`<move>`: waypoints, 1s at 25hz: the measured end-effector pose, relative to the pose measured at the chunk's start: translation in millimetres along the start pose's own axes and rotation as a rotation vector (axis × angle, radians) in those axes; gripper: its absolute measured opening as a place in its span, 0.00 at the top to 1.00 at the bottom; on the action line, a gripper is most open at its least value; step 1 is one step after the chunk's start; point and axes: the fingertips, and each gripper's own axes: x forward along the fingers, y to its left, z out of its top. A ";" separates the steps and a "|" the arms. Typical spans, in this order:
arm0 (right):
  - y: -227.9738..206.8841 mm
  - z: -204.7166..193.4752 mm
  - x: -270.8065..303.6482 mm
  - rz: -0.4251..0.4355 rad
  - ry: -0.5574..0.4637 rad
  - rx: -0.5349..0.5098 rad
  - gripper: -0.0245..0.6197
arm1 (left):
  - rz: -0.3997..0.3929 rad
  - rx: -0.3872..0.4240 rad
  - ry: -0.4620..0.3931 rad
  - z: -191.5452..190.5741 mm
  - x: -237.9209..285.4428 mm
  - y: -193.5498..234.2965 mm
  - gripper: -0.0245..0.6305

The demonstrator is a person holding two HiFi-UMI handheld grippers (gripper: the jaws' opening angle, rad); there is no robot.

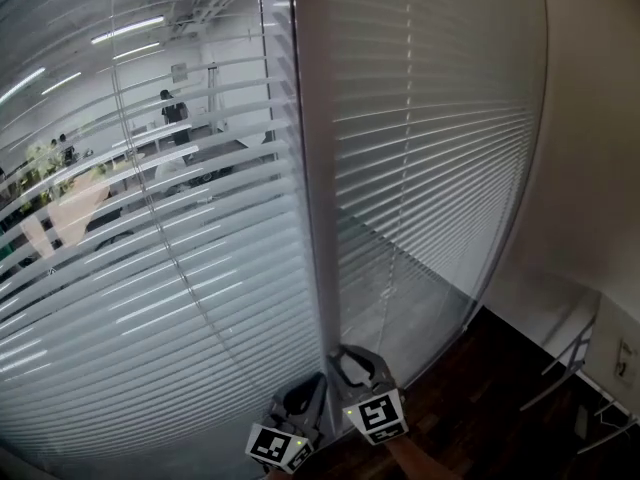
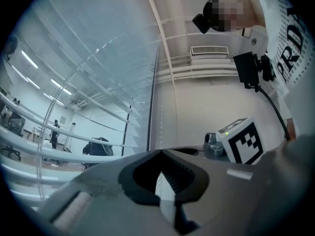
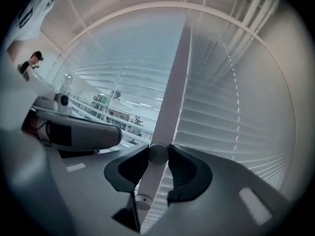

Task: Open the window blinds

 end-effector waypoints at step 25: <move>7.9 -2.3 -3.1 0.072 0.013 0.156 0.76 | 0.022 -0.076 -0.033 7.7 -9.3 3.2 0.97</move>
